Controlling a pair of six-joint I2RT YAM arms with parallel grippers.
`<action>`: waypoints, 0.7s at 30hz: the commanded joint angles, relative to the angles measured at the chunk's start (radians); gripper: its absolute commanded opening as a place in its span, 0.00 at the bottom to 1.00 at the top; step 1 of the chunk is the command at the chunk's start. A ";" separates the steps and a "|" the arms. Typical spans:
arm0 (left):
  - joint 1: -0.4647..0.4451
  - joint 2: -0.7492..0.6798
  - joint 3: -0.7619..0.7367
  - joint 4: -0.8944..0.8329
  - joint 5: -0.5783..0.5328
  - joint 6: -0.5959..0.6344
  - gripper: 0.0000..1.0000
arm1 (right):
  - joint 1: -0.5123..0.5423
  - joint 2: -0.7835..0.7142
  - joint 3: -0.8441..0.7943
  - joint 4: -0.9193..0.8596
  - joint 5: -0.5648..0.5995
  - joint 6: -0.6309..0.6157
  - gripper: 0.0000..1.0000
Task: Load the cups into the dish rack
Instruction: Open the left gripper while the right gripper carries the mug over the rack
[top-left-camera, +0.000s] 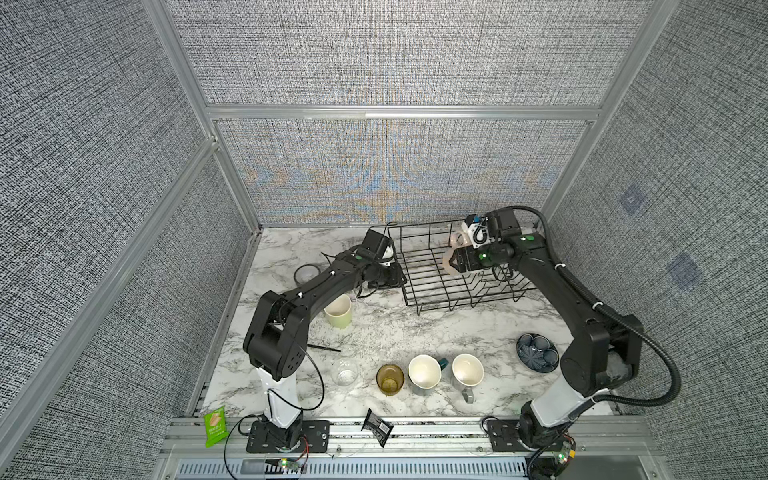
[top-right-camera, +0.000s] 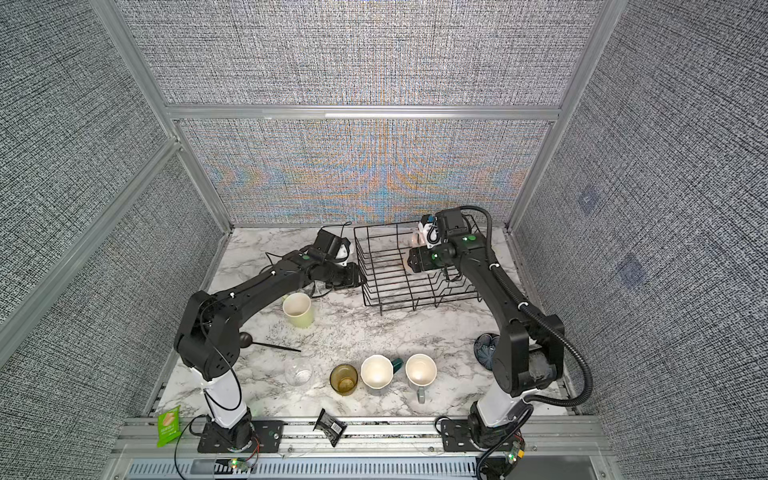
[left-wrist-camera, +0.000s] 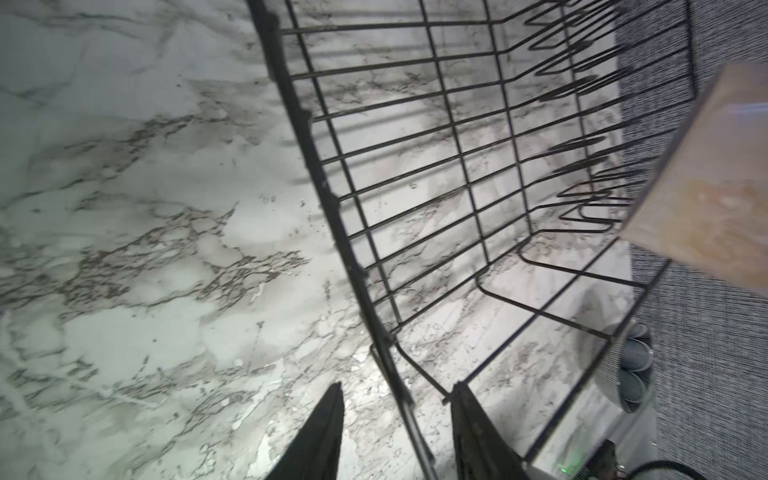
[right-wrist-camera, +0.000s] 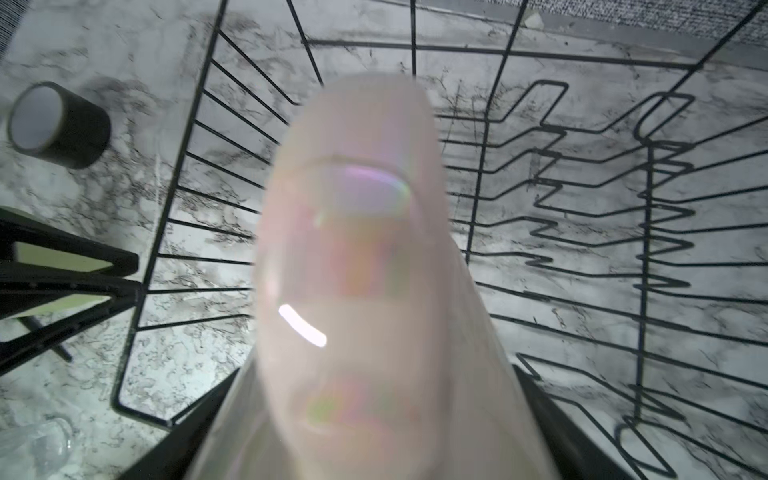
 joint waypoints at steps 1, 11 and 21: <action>-0.015 0.013 -0.011 -0.017 -0.080 0.009 0.44 | 0.002 0.006 0.025 -0.041 0.056 -0.034 0.43; -0.031 0.006 -0.111 -0.003 -0.137 0.003 0.42 | 0.012 0.056 0.073 -0.161 0.119 -0.012 0.44; -0.048 -0.001 -0.096 -0.035 -0.088 0.013 0.41 | 0.040 0.127 0.231 -0.283 0.155 -0.013 0.44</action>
